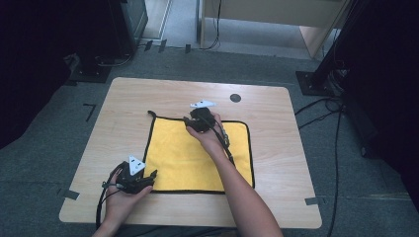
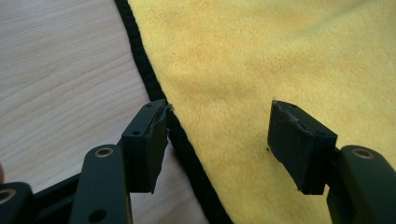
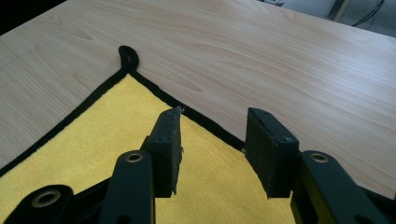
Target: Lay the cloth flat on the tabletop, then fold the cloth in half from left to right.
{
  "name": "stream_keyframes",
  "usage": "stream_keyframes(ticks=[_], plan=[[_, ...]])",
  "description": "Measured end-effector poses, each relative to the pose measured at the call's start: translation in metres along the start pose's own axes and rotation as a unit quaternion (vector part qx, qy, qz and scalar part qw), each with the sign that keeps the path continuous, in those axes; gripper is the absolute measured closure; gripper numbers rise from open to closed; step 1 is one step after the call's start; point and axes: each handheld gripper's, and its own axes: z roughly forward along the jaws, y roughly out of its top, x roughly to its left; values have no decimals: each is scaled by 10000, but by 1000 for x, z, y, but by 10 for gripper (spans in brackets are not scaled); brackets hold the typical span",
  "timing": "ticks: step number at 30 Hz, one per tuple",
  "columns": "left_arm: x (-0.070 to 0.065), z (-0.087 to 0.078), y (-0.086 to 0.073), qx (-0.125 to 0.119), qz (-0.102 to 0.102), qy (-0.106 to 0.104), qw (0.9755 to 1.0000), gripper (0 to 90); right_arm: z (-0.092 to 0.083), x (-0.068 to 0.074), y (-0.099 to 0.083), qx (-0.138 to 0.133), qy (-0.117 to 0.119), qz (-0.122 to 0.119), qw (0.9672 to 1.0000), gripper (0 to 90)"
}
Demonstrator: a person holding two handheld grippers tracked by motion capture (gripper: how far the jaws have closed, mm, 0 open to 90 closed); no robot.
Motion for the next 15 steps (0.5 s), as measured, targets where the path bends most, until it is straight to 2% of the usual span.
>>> stream_keyframes(ticks=[4,7,10,15], plan=[[-4,-9,-12,36,149,109,9998,378,13,11,7,68,93,-87,9999,555],[-5,-13,-21,22,107,88,9999,377,24,19,11,146,80,-198,9997,555],[-3,-14,-22,1,115,144,9998,371,36,30,17,162,202,-151,9995,551],[-1,-13,-23,-15,45,79,10000,372,54,50,24,213,312,-268,9989,543]])
